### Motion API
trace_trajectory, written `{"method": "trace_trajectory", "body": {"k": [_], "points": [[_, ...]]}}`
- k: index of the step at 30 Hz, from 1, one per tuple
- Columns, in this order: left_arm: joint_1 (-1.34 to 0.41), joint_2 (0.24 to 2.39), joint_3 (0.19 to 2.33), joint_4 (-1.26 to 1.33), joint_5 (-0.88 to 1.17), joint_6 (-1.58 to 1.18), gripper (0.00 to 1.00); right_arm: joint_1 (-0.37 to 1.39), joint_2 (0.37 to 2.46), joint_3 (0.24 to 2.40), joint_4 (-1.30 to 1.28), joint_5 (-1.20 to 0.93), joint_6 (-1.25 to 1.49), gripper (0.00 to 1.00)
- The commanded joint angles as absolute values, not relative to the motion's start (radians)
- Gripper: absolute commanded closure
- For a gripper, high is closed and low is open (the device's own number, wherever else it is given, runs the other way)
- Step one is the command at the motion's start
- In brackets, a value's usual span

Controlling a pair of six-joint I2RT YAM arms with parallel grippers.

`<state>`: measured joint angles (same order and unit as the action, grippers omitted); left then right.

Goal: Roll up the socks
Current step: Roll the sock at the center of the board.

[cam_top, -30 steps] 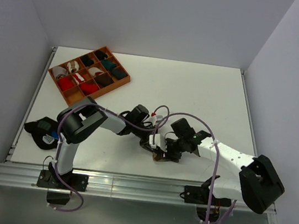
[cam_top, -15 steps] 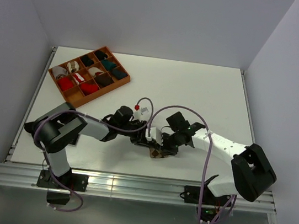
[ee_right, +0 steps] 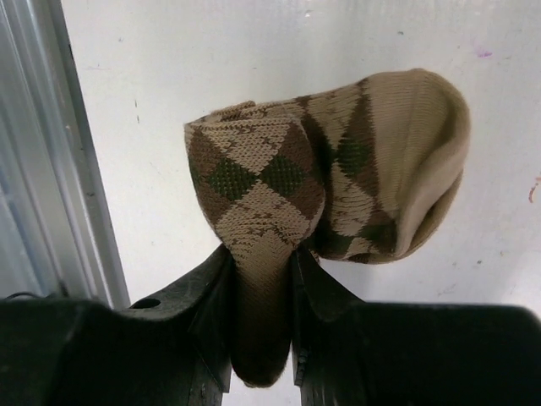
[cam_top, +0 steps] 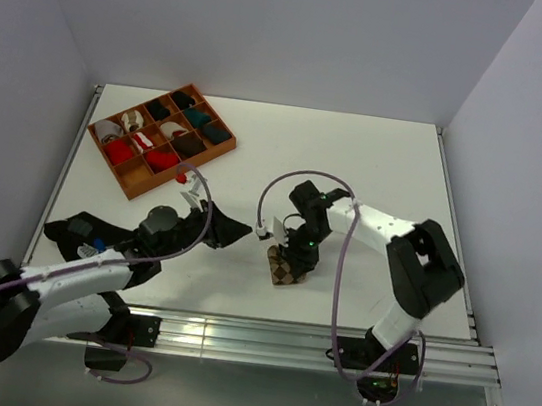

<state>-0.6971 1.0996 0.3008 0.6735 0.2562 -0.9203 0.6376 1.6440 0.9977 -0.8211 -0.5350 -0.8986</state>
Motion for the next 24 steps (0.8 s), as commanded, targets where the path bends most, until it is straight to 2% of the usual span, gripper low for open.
{"method": "trace_trajectory", "body": {"k": [1,4,8,14,18,20,24], "points": [[-0.759,0.942,0.325,0.495,0.005,-0.714,0.62,0.608,1.748,1.104,-1.014,-0.577,-0.946,0.86],[-0.877,0.896,0.353,0.427,-0.131,-0.600,0.61,0.585,1.871,1.224,-1.133,-0.612,-0.979,0.86],[-1.021,0.952,0.408,0.396,-0.235,-0.490,0.57,0.555,2.020,1.409,-1.264,-0.650,-1.006,0.86],[-1.254,1.222,0.556,0.334,-0.454,-0.266,0.56,0.515,2.193,1.584,-1.440,-0.692,-1.042,0.85],[-1.328,1.377,0.635,0.321,-0.474,-0.181,0.55,0.512,2.220,1.591,-1.440,-0.683,-1.035,0.84],[-1.335,1.449,0.673,0.313,-0.486,-0.183,0.51,0.511,2.227,1.589,-1.436,-0.683,-1.032,0.84],[-1.325,1.505,0.681,0.373,-0.479,-0.153,0.47,0.511,2.226,1.574,-1.422,-0.673,-1.029,0.84]]}}
